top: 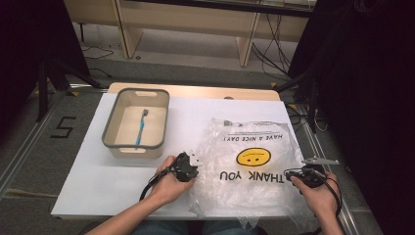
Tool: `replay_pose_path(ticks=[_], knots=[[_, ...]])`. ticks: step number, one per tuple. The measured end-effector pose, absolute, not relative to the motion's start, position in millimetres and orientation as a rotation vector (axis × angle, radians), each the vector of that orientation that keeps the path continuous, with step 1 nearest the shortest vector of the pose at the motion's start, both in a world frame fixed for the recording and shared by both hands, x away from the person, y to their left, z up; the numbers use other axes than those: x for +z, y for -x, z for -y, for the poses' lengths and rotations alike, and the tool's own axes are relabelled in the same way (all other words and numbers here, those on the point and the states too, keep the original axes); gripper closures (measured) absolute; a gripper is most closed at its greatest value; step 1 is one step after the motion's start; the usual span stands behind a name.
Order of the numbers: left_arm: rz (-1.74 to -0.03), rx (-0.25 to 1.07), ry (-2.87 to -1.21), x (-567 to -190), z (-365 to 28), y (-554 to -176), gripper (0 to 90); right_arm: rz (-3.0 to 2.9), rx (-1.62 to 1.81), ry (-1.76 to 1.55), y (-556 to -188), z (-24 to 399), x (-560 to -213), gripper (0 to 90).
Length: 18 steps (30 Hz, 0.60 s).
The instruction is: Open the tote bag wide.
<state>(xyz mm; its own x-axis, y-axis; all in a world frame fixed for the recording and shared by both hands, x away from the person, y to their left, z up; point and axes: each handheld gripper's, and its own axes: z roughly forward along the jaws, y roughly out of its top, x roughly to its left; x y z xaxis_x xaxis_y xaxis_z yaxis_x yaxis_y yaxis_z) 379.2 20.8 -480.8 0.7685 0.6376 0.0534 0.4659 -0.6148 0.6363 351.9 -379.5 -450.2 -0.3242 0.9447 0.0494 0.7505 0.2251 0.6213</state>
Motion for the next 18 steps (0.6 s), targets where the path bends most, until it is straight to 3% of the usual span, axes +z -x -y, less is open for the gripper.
replay_pose_path(ticks=[5,18], knots=[[-0.792,0.440,-2.345,-472.9,-26.9,-387.6,89.4,-2.190,0.815,-1.580,-351.9,378.1,-449.3,89.9],[-0.827,0.586,-2.246,-450.6,-45.1,-419.8,89.5,-2.186,0.900,-1.555,-361.7,364.2,-447.7,90.0]])
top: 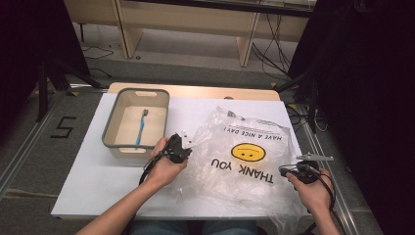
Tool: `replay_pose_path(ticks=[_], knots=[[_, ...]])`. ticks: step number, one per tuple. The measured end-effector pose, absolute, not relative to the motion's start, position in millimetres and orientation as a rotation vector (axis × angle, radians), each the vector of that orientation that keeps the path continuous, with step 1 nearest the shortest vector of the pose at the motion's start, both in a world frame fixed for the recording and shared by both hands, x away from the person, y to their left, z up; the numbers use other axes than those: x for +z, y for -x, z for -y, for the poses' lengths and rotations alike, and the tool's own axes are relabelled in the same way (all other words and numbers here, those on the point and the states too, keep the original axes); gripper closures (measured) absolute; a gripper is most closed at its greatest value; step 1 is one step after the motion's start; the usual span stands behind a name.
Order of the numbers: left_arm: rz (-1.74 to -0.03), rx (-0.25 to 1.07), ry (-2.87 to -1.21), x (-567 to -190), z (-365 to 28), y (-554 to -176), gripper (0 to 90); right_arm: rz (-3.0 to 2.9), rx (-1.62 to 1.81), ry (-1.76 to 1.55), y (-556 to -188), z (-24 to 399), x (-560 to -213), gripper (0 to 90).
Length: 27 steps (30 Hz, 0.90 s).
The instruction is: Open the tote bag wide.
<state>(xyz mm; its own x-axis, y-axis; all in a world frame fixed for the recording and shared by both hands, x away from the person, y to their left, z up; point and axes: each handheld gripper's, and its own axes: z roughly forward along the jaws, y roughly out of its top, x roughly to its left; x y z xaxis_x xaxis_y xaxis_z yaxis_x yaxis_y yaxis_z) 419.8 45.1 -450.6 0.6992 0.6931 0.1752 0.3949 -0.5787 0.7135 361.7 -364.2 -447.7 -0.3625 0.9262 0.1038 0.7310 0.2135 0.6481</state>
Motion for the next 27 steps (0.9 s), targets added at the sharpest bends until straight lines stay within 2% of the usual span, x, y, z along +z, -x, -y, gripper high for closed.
replay_pose_path(ticks=[8,9,14,19,22,27], knots=[[-0.899,0.675,-2.226,-443.6,-49.6,-436.5,89.5,-2.148,0.975,-1.490,-367.1,356.6,-441.7,88.2],[-0.899,0.675,-2.226,-443.6,-49.6,-436.5,89.5,-2.128,0.983,-1.485,-367.5,356.5,-440.1,85.6],[-0.932,0.726,-2.238,-443.7,-51.4,-444.1,89.5,-2.057,0.950,-1.509,-364.9,363.0,-438.1,59.9],[-0.946,0.721,-2.247,-444.9,-51.7,-446.1,89.5,-2.131,0.888,-1.596,-357.3,366.3,-450.2,49.8],[-0.964,0.720,-2.241,-445.4,-51.8,-447.3,89.5,-2.181,0.872,-1.638,-357.1,363.2,-455.2,49.8],[-0.973,0.716,-2.237,-444.3,-50.7,-450.3,89.5,-2.255,0.815,-1.663,-360.8,356.5,-459.1,72.6]])
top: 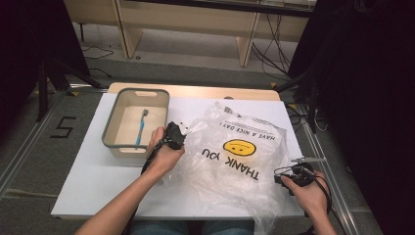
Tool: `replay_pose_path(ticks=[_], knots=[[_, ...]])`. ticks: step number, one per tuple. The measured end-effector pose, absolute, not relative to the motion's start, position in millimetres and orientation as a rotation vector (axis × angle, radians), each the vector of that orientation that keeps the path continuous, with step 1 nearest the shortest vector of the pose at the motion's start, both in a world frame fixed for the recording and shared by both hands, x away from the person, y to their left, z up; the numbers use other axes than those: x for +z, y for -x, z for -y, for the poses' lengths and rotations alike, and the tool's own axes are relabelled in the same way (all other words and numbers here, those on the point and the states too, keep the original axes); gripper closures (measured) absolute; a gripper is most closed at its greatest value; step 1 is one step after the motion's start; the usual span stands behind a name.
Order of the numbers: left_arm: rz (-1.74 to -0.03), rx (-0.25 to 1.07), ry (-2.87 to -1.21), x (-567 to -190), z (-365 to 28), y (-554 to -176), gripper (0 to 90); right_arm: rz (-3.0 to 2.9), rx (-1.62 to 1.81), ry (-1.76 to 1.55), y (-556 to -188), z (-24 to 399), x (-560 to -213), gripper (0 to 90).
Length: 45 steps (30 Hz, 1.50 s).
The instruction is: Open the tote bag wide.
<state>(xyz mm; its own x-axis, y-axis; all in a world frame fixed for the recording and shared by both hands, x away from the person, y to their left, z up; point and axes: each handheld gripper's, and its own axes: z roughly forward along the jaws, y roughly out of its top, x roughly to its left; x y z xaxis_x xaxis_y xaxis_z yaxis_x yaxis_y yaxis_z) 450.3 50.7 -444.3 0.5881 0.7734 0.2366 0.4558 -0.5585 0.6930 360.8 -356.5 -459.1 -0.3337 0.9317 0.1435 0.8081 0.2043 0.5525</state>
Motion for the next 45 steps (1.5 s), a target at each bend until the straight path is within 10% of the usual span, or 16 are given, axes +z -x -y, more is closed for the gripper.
replay_pose_path(ticks=[5,23,26,31,39,45], knots=[[-0.985,0.721,-2.226,-442.1,-50.1,-455.4,89.5,-2.256,0.802,-1.655,-369.6,355.9,-459.7,89.7],[-0.991,0.819,-2.150,-426.9,-51.4,-482.2,87.6,-2.097,0.889,-1.638,-386.8,353.2,-450.8,90.0],[-0.954,0.844,-2.109,-421.2,-50.3,-481.2,60.3,-2.073,0.874,-1.663,-387.3,351.7,-451.3,90.0],[-0.911,0.836,-2.061,-408.0,-47.3,-466.6,40.4,-2.069,0.844,-1.706,-385.1,355.2,-455.1,90.0],[-0.795,0.656,-2.102,-396.8,-47.7,-428.9,36.9,-2.151,0.865,-1.704,-376.7,343.4,-458.3,89.7],[-0.701,0.496,-2.219,-424.7,-43.2,-400.9,39.4,-2.149,0.935,-1.669,-369.1,339.9,-452.5,72.0]])
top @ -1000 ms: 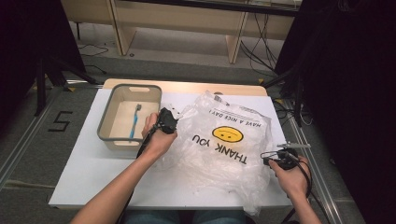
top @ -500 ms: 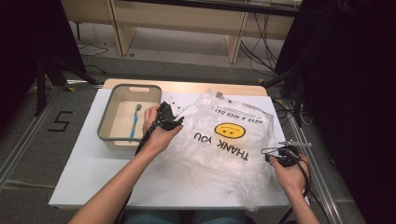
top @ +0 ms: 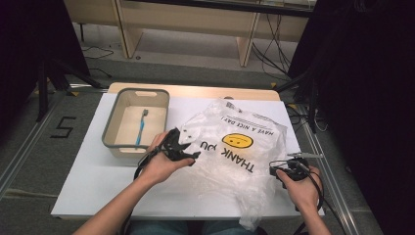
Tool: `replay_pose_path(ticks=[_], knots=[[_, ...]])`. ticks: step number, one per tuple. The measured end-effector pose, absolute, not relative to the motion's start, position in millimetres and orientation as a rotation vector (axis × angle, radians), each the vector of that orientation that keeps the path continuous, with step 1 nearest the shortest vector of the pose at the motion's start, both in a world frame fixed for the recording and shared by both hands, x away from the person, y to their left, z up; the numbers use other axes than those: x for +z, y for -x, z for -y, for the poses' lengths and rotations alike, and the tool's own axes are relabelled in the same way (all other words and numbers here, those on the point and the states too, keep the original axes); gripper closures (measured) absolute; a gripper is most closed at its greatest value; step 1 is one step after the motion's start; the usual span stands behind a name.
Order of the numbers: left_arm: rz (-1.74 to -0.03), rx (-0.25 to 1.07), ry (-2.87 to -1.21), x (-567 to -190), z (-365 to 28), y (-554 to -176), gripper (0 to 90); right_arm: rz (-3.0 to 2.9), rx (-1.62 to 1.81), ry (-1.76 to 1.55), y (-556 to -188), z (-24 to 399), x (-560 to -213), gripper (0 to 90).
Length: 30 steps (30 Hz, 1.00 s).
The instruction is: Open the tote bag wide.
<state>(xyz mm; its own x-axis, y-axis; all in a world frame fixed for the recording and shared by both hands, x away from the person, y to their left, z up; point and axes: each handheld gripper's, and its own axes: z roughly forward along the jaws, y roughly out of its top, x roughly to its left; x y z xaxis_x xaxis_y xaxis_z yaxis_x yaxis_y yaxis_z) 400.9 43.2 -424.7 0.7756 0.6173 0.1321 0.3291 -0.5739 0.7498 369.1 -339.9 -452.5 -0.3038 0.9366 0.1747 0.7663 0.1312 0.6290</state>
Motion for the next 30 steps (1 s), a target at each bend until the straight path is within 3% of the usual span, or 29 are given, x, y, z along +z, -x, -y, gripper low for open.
replay_pose_path(ticks=[6,10,14,17,19,20,23,25,27,30], knots=[[-0.626,0.448,-2.329,-450.5,-31.6,-387.2,39.7,-2.062,0.919,-1.671,-359.7,351.9,-449.4,60.2],[-0.648,0.523,-2.419,-464.4,-29.7,-388.5,39.5,-2.061,0.904,-1.694,-360.1,356.5,-452.7,57.5],[-0.746,0.504,-2.434,-474.3,-31.5,-393.1,39.5,-2.109,0.896,-1.712,-363.2,356.1,-461.5,58.8],[-0.796,0.454,-2.430,-477.2,-32.7,-396.6,48.1,-2.151,0.892,-1.712,-365.6,352.8,-463.5,67.0],[-0.814,0.436,-2.417,-476.7,-33.4,-398.8,59.3,-2.177,0.878,-1.714,-366.5,352.1,-465.1,72.5],[-0.826,0.420,-2.415,-477.1,-33.6,-400.1,59.3,-2.177,0.878,-1.714,-366.5,352.1,-465.1,72.5],[-0.886,0.345,-2.389,-476.7,-33.5,-403.9,70.2,-2.209,0.889,-1.741,-367.9,352.2,-470.2,80.7],[-0.906,0.338,-2.380,-476.8,-32.5,-406.5,73.4,-2.213,0.884,-1.737,-368.2,352.3,-470.0,83.2],[-0.922,0.347,-2.373,-477.1,-30.5,-408.8,85.3,-2.225,0.872,-1.733,-369.1,351.0,-469.9,88.8],[-0.937,0.380,-2.367,-477.9,-28.1,-412.7,89.2,-2.233,0.868,-1.724,-369.5,349.8,-470.0,89.7]])
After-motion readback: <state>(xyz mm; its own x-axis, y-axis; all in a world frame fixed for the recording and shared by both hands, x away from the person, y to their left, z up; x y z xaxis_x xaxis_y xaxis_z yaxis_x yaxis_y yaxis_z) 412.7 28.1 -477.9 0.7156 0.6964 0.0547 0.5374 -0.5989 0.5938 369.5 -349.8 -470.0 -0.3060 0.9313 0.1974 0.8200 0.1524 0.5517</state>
